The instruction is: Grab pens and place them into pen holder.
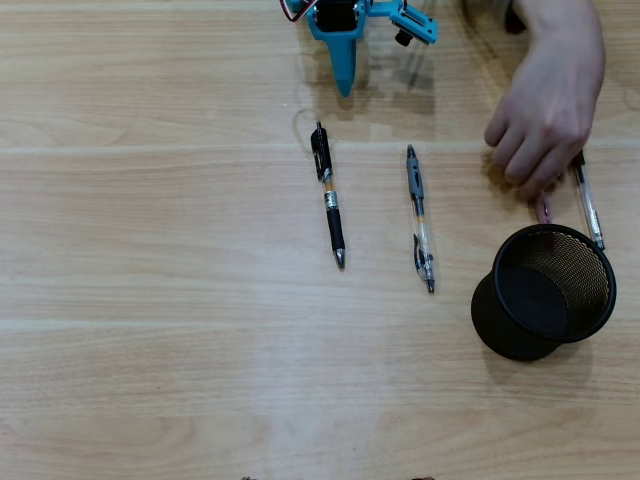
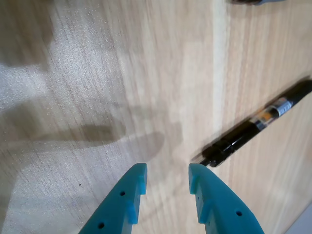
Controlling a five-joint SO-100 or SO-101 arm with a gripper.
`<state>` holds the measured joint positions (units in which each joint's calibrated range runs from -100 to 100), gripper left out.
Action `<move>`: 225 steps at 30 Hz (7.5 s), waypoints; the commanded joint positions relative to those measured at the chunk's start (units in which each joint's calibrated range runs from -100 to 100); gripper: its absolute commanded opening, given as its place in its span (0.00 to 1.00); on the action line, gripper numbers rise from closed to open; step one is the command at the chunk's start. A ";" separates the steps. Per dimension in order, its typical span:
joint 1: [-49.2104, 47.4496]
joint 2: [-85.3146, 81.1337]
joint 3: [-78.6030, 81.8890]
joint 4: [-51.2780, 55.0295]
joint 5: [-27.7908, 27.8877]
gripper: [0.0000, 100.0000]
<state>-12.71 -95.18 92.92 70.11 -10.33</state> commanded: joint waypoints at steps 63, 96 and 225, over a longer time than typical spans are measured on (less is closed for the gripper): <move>6.50 97.88 -91.51 11.50 -35.67 0.25; 8.03 110.14 -87.26 -8.01 -35.99 0.02; -2.13 93.74 -91.24 -21.34 -33.90 0.02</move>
<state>-15.58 10.20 7.13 51.51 -43.92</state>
